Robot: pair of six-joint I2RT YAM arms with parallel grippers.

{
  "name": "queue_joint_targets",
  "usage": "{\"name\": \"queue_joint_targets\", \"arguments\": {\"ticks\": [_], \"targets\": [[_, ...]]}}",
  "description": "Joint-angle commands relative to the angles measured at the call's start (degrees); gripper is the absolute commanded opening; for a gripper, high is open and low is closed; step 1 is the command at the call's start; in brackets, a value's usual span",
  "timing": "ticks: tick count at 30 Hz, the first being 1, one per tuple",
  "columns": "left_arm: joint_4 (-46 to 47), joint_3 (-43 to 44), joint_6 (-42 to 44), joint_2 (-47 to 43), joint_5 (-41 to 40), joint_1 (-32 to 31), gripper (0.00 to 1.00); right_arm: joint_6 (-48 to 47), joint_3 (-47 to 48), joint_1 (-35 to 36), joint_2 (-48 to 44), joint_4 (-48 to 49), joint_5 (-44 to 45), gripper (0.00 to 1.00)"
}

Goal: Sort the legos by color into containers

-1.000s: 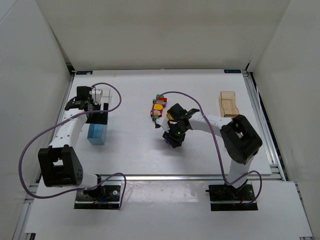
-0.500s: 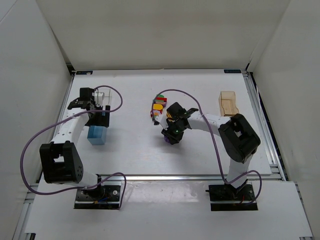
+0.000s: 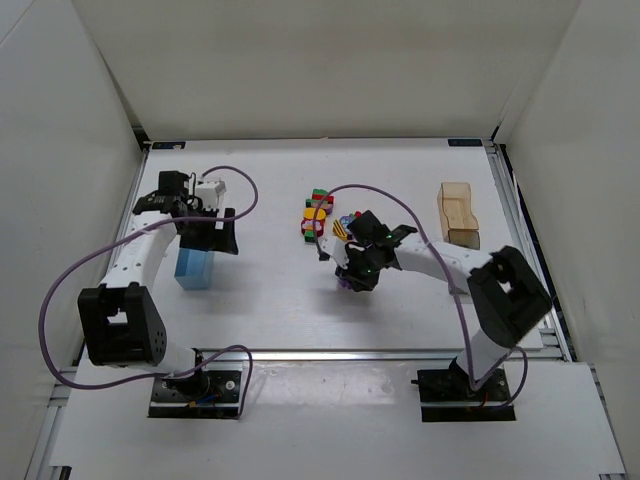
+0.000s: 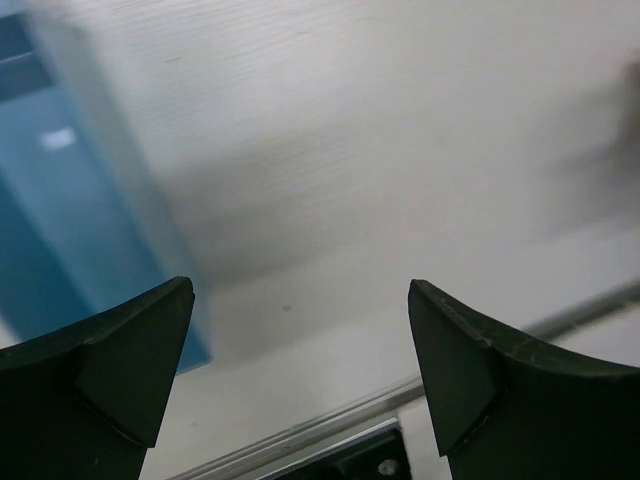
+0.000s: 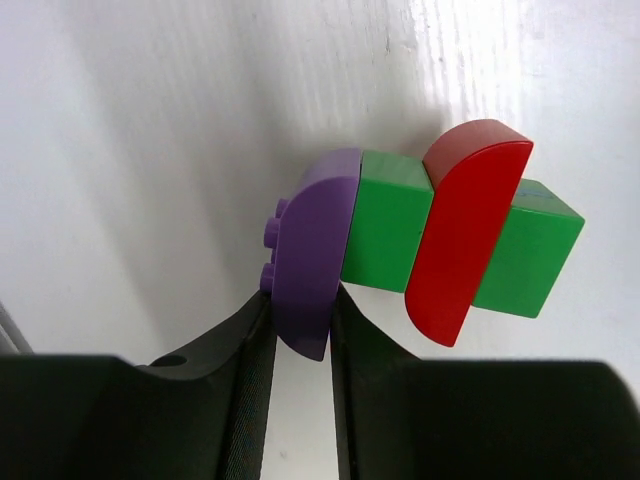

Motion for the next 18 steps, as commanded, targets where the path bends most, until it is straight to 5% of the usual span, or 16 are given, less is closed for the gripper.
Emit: {"name": "queue_joint_targets", "arguments": {"ticks": [1,7,12,18], "targets": [[-5.39,4.26,5.04,0.59,20.72,-0.81,0.99,-7.16,-3.02,0.15,-9.1,0.78,1.23,0.0],[-15.06,13.13,7.25,11.73,37.64,-1.43,0.99,-26.11,-8.92,1.37,-19.4,4.39,-1.91,0.0],[-17.0,21.3,6.81,16.33,38.44,-7.66,0.99,-37.65,-11.82,3.83,-23.71,8.51,-6.14,0.0],[-18.06,25.1,6.81,19.32,39.85,-13.38,0.99,-39.95,-9.46,8.23,-21.52,11.68,-5.36,0.0]]}}
